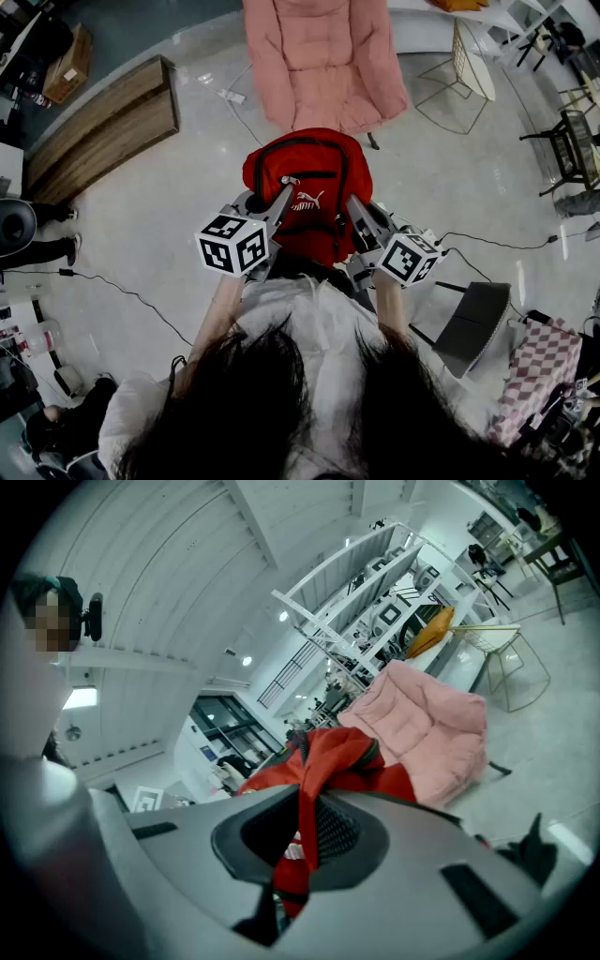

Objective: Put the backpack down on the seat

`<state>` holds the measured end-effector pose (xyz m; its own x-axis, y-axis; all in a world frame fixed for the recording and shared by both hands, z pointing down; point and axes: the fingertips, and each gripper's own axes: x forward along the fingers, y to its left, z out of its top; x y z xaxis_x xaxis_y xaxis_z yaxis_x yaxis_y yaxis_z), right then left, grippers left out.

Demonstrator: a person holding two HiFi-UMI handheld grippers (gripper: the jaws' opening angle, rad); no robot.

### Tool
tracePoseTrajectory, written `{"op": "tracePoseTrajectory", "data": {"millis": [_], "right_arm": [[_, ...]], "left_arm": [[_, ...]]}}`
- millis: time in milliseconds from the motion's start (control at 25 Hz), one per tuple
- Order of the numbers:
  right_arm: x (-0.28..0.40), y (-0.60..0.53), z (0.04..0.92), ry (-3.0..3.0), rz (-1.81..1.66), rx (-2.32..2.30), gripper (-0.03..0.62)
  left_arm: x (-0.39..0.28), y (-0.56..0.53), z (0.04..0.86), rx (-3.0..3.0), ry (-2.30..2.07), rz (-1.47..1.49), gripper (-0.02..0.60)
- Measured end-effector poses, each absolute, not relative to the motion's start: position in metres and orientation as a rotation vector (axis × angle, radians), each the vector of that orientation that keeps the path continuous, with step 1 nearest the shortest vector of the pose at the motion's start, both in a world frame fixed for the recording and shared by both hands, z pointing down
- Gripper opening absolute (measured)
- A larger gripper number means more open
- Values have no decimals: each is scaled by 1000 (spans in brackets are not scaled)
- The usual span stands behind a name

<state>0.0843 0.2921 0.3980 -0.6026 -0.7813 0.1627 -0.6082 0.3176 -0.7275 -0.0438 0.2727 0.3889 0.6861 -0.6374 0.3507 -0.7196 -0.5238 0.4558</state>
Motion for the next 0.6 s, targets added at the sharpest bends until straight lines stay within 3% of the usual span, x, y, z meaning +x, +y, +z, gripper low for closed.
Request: {"op": "tracePoseTrajectory", "data": {"millis": [600], "right_arm": [[82, 309, 394, 2364, -1107, -1222, 41]], "left_arm": [[-42, 293, 380, 2361, -1053, 197, 44]]}}
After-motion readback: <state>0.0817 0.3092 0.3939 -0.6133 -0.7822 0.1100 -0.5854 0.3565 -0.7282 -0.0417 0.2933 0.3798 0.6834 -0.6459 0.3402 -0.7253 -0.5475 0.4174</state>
